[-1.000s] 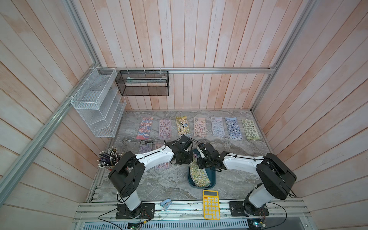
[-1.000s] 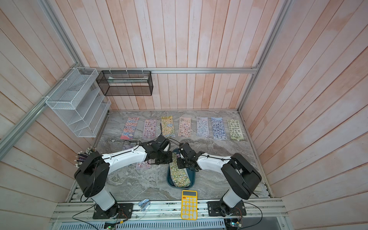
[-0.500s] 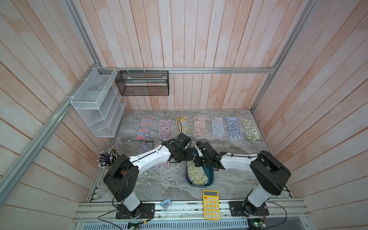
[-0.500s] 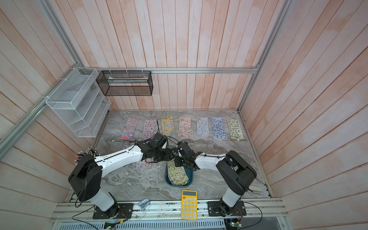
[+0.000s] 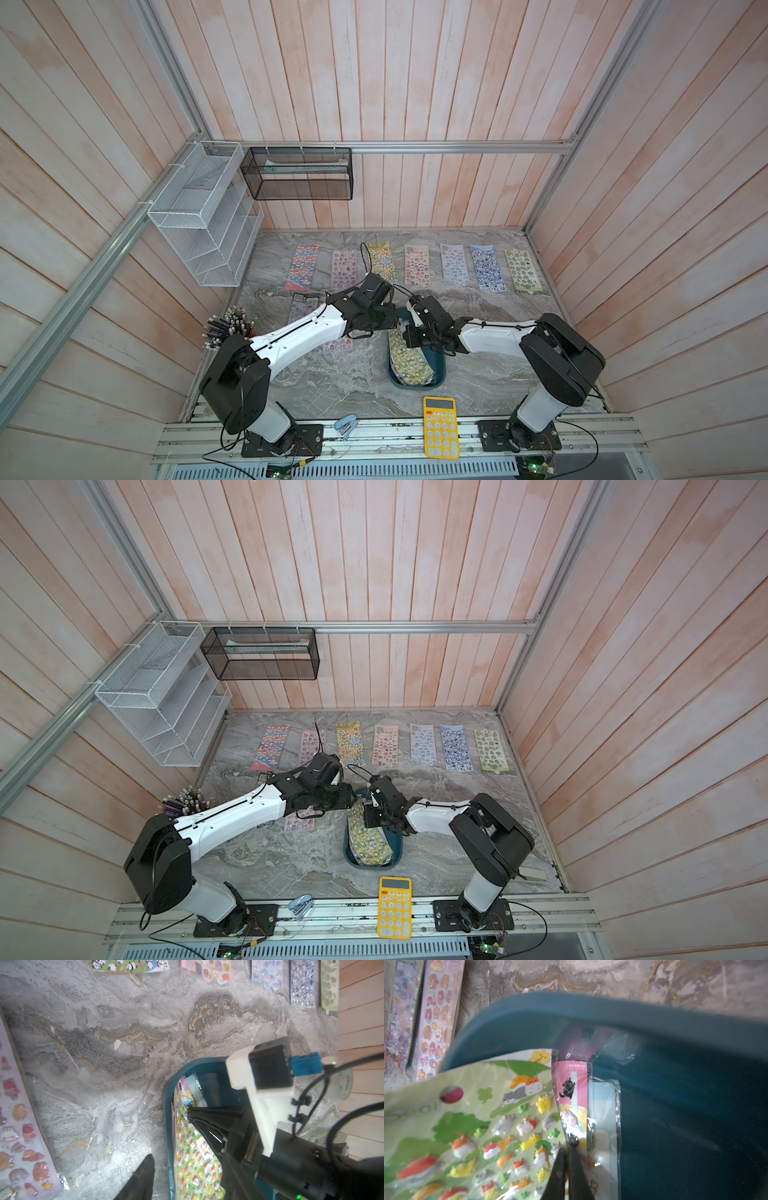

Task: Take the stickers out of the storage box
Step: Pick up the sticker from the storage box.

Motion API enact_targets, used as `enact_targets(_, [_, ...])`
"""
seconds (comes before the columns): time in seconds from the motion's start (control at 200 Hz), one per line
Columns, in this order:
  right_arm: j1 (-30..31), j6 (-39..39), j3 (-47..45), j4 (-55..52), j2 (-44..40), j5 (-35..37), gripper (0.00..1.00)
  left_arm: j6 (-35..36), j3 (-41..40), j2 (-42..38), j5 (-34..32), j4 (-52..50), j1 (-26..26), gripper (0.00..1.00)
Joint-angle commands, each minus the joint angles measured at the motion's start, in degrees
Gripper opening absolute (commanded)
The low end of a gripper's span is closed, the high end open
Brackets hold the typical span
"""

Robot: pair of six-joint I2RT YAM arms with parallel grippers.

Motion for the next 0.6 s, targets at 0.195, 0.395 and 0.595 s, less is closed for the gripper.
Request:
enact_targets(0.195, [0.2,0.3,-3.1,-4.8,2.6,1.2,0.07,1.0,1.9,3.8,0.9,-0.3,-0.8,0.09])
enact_targets(0.395, [0.1,0.2,-2.9,-6.3,-0.1,3.7,0.08,1.8,2.5,3.2,1.0,-0.1,-0.7,0.00])
enact_targets(0.595, [-0.1,-1.1,-0.7,-11.7,-6.7,9.8,0.16,3.5,4.2,1.0,2.4,2.2,-0.8,0.00])
